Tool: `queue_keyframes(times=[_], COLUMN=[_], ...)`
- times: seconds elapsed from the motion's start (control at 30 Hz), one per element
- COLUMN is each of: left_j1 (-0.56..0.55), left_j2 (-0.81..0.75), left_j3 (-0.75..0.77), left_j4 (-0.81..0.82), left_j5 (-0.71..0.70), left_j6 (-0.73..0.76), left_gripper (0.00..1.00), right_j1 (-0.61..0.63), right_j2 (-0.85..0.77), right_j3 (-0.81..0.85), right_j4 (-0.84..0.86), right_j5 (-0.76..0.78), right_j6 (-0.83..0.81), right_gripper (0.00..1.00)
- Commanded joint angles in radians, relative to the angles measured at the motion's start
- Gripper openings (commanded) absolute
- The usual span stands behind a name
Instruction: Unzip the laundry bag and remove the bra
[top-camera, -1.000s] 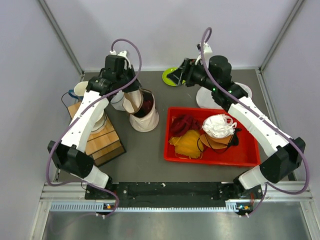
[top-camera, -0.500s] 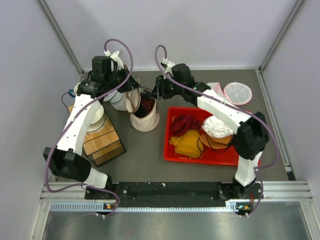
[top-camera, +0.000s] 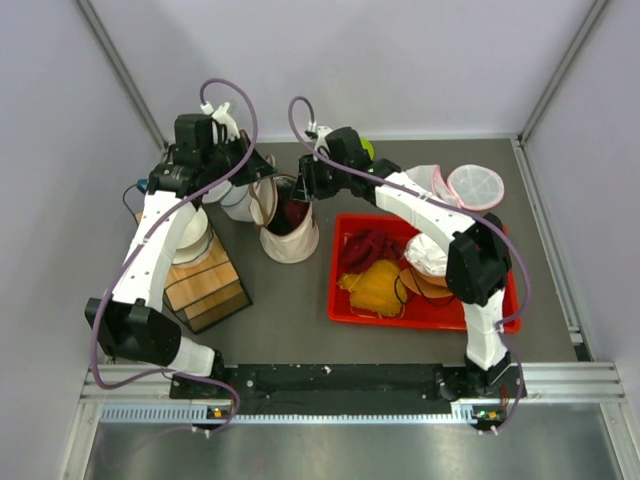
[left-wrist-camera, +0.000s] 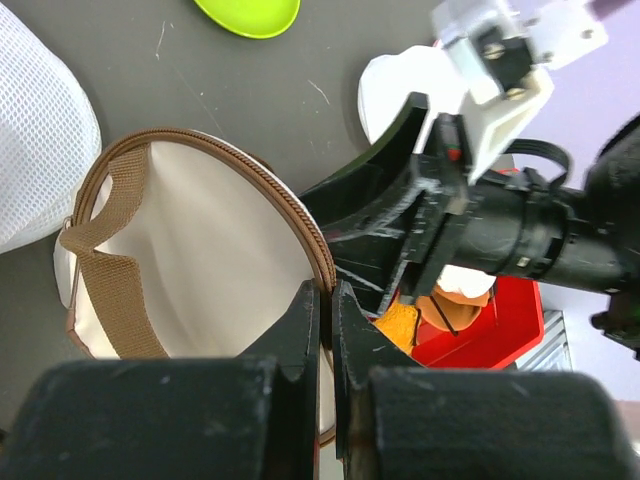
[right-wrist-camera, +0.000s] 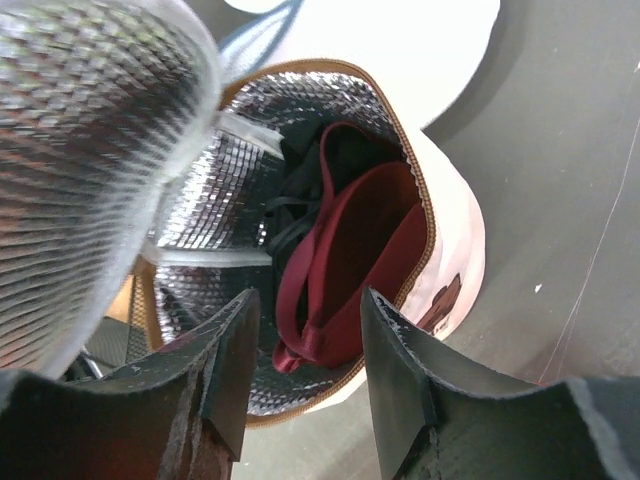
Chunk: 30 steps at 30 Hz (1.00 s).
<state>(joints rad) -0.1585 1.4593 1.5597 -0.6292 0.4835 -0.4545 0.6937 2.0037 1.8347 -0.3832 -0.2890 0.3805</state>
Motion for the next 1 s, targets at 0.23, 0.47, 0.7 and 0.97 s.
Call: queue_keyframes(times=[0.23,0.47,0.7,0.97], left_j1=[0.023,0.031,0.034,0.037], left_j2=[-0.062,-0.071,-0.074,-0.074], left_j3=[-0.023,-0.043,-0.076,-0.112], left_j4=[0.075,0.092,0.105,0.117], left_j5=[0.041,0.049,0.05,0.061], left_j6=[-0.016,-0.029,-0.032,-0.032], left_gripper=[0.0,0.0,0.0,0.0], right_j1=[0.038,0.04,0.041,0.038], right_j2=[0.053,0.034,-0.145,-0.37], right_j3=[0.012,-0.002,-0.044,-0.12], right_j4=[-0.043,-0.04,0.039,0.22], right_j5=[0.034,0.001,0.03,0.071], right_j6=[-0.063,-0.065,-0.032,0.037], right_gripper=[0.62,0.11,0.0,0.0])
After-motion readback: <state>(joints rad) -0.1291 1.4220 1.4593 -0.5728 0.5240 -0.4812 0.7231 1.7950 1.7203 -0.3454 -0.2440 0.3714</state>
